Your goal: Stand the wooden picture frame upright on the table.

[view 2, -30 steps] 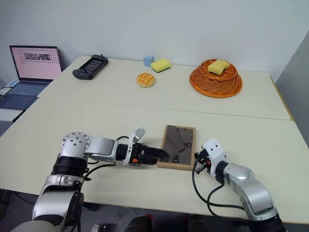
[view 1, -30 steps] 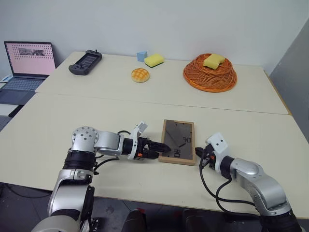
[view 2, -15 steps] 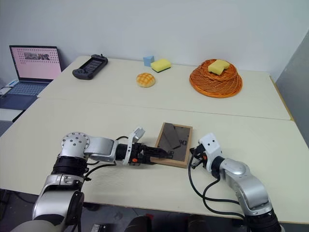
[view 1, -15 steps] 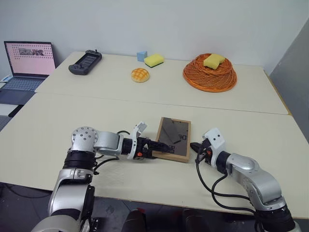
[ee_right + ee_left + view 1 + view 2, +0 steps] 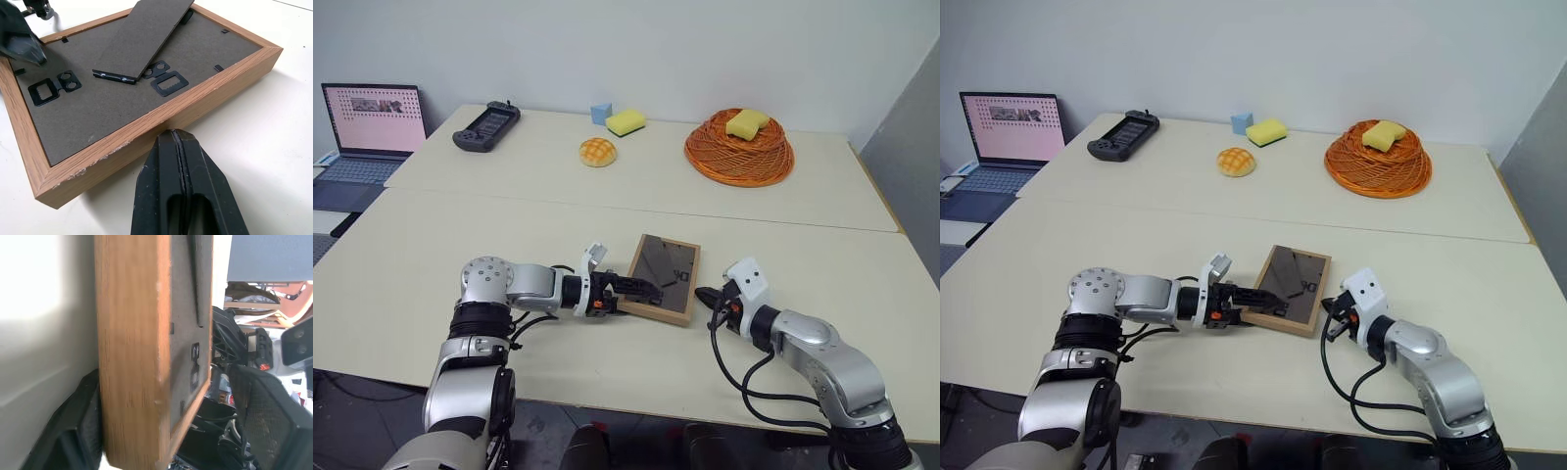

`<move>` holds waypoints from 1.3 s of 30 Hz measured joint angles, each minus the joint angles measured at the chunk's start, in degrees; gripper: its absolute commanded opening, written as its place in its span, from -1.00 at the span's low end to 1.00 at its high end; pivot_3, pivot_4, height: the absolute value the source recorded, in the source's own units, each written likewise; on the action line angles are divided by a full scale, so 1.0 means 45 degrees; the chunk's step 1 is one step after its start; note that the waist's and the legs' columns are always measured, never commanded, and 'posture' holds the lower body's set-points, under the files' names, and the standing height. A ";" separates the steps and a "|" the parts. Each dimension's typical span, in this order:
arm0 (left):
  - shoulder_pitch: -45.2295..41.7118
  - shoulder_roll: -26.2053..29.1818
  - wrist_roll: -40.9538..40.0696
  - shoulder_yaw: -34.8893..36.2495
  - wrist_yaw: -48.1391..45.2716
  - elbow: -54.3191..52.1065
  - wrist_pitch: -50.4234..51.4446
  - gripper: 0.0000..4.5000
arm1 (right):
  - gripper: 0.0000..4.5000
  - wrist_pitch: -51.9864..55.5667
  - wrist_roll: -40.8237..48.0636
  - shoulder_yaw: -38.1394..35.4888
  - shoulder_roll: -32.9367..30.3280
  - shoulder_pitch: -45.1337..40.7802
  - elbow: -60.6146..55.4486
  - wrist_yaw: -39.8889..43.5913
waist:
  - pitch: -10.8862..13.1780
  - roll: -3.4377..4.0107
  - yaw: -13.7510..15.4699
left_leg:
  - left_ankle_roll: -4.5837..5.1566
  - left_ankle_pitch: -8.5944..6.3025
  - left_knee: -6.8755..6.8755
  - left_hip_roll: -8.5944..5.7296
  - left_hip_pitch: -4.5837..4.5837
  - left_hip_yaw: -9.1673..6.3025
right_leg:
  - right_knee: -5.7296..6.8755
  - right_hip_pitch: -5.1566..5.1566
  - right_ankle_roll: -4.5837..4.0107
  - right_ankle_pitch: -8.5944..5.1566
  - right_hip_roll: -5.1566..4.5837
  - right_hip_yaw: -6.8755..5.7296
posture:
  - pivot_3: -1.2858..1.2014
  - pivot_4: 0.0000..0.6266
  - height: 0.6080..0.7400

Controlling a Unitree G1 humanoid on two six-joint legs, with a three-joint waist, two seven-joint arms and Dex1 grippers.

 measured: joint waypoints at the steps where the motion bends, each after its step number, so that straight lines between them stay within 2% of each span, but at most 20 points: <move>1: 0.0020 0.0000 0.0035 0.0002 0.0008 0.0000 -0.0006 0.19 | -1.00 0.0004 0.0005 0.0000 -0.0010 0.0000 0.0000 -0.0004 | 0.0000 0.0000 0.0000 | 0.0000 0.0000 -0.0001 0.0000 0.0000 0.0000 | 0.0000 -0.0001 0.0000 0.0000 0.0000 0.0000 | 0.03 -0.52 1.00; 9: 0.0040 -0.0045 -0.0121 0.0313 -0.0242 -0.0049 0.0002 -0.40 | -1.00 0.0145 0.0021 -0.0098 -0.0145 0.0078 0.0000 -0.0065 | 0.0000 -0.0001 0.0002 | 0.0000 0.0000 -0.0001 0.0000 -0.0005 -0.0001 | -0.0002 0.0000 0.0000 0.0000 -0.0001 -0.0002 | 0.03 -0.52 1.00; 22: 0.0033 0.0004 -0.0437 0.0160 -0.0366 -0.0023 -0.0025 -0.42 | -1.00 0.0128 0.0036 -0.0093 -0.0145 0.0146 0.0001 -0.0073 | 0.0001 -0.0001 0.0008 | -0.0001 0.0000 -0.0001 0.0000 -0.0006 -0.0001 | -0.0004 -0.0001 0.0001 0.0000 -0.0001 -0.0004 | 0.03 -0.52 1.00; 28: -0.0493 -0.0057 0.0552 0.0378 -0.0840 -0.0034 -0.0310 -0.42 | -1.00 -0.0104 0.0007 -0.0088 -0.0283 0.0280 0.0002 -0.0019 | 0.0004 -0.0004 0.0035 | -0.0001 0.0000 -0.0001 -0.0003 -0.0014 -0.0001 | -0.0007 -0.0009 0.0001 0.0000 -0.0001 -0.0006 | 0.03 -0.52 1.00; 36: -0.2204 0.1199 0.3540 -0.0167 -0.4823 -0.0915 -0.3309 -0.42 | -1.00 -0.0382 0.0050 -0.0546 -0.0909 0.0368 0.0188 0.0261 | 0.0009 -0.0003 0.0048 | -0.0050 0.0028 -0.0018 -0.0003 -0.0062 0.0006 | -0.0017 -0.0061 -0.0001 0.0001 -0.0001 -0.0004 | 0.03 -0.52 1.00; 39: -0.2133 0.1820 0.4994 -0.1575 -0.7127 -0.2478 -0.4912 -0.42 | -1.00 -0.0429 0.0099 -0.0757 -0.1115 0.0263 0.0507 0.0410 | 0.0018 0.0003 0.0073 | -0.0063 0.0035 -0.0019 -0.0003 -0.0082 0.0009 | -0.0026 -0.0072 -0.0001 0.0001 -0.0002 -0.0001 | 0.03 -0.52 1.00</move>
